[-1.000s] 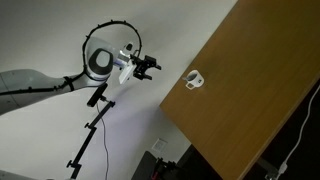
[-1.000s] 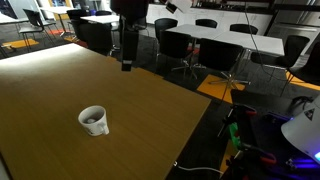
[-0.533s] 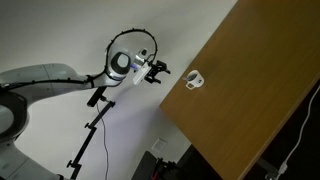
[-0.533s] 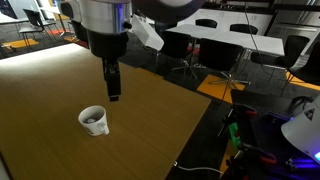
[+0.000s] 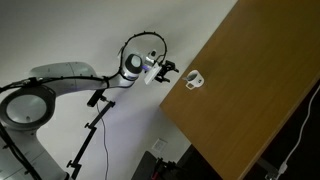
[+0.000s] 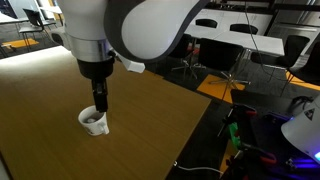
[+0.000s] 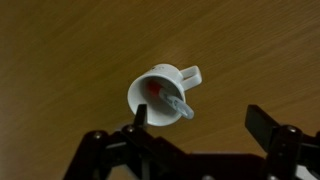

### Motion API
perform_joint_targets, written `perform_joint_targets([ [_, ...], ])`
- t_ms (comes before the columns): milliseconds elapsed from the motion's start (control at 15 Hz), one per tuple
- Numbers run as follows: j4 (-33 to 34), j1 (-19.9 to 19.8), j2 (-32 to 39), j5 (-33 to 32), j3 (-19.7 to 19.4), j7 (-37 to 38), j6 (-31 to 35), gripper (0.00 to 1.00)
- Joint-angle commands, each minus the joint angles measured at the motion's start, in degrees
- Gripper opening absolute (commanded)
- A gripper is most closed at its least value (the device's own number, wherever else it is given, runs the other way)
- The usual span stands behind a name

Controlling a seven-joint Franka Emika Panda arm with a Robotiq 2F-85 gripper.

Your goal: Take the pen out of the cup and place it on the table

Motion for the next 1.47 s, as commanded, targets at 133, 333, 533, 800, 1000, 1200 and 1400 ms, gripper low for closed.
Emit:
perform_joint_targets([
  [133,8.2,2.4,6.9,-1.1,-1.7,1.4,-1.0,1.0],
  [333,10.8,2.8,9.2,-0.6,-1.6,0.9,-2.5,1.0],
  [533,12.5,3.2,11.1,-0.6,-1.7,0.8,-3.5,1.0],
  [800,14.2,3.6,12.8,-0.8,-2.1,1.0,-4.4,1.0],
  [1000,15.4,3.8,14.0,-0.8,-2.5,1.0,-5.5,0.94],
  [1200,17.1,4.0,15.5,-0.7,-2.9,0.9,-7.2,0.91],
  [1400,19.2,4.1,16.9,-0.6,-2.9,0.6,-9.2,0.92],
])
